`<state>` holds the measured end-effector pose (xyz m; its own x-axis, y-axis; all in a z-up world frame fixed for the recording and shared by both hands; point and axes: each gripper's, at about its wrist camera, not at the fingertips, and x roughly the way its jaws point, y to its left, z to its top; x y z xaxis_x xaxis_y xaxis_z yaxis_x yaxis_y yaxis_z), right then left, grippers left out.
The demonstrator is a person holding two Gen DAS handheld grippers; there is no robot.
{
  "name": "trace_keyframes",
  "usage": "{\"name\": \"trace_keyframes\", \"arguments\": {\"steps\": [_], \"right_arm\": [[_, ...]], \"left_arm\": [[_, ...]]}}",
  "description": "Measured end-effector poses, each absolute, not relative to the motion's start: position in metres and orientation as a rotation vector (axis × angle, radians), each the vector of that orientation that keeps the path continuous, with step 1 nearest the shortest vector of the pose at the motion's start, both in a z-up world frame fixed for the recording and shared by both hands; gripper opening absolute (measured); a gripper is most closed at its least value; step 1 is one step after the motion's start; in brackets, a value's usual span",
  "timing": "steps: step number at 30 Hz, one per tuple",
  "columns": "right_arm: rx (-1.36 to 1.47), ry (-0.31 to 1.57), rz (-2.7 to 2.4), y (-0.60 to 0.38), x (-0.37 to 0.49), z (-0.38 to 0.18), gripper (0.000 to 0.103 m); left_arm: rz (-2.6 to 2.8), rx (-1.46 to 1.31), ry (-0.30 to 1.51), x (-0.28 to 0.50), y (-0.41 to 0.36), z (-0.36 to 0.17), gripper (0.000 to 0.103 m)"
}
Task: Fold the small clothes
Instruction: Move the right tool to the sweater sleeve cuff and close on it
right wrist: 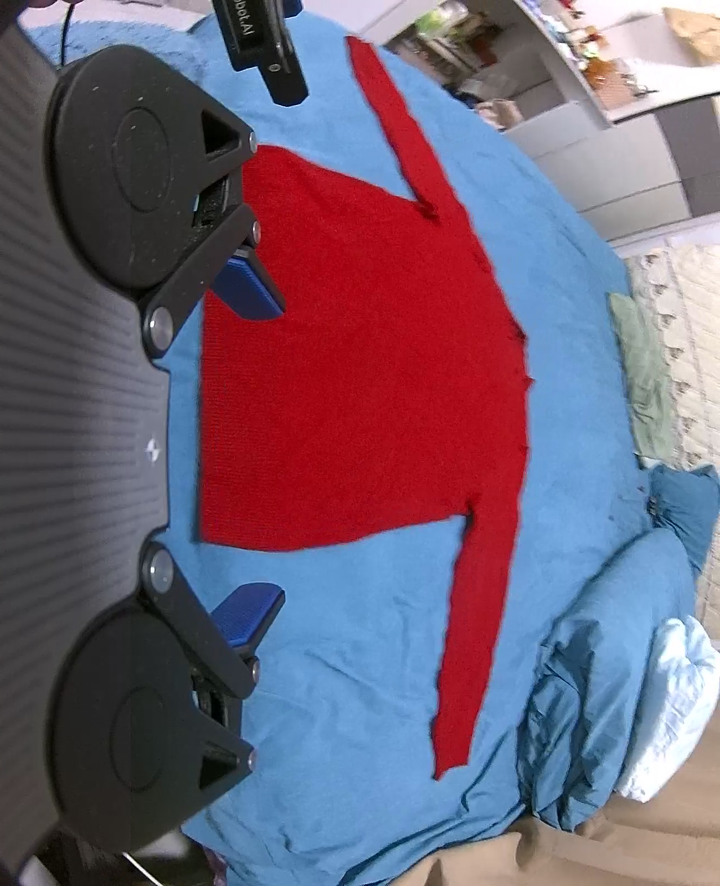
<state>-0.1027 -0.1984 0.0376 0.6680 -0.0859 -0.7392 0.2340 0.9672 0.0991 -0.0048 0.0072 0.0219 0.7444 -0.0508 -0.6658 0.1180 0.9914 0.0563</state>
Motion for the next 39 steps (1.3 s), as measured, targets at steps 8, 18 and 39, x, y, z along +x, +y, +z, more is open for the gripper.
{"name": "trace_keyframes", "arguments": {"steps": [8, 18, 39], "right_arm": [[0.236, 0.747, -0.33, -0.269, -0.069, 0.068, 0.103], [0.243, 0.75, -0.539, -0.384, 0.009, 0.041, 0.103], [0.554, 0.712, -0.704, -0.548, 0.074, -0.162, 0.103]], "left_arm": [[-0.214, 0.149, 0.593, 0.067, -0.041, 0.072, 0.103], [-0.369, 0.231, 0.601, 0.204, -0.138, 0.06, 0.103], [-0.393, 0.242, 0.943, 0.398, -0.282, -0.152, 0.103]]}}
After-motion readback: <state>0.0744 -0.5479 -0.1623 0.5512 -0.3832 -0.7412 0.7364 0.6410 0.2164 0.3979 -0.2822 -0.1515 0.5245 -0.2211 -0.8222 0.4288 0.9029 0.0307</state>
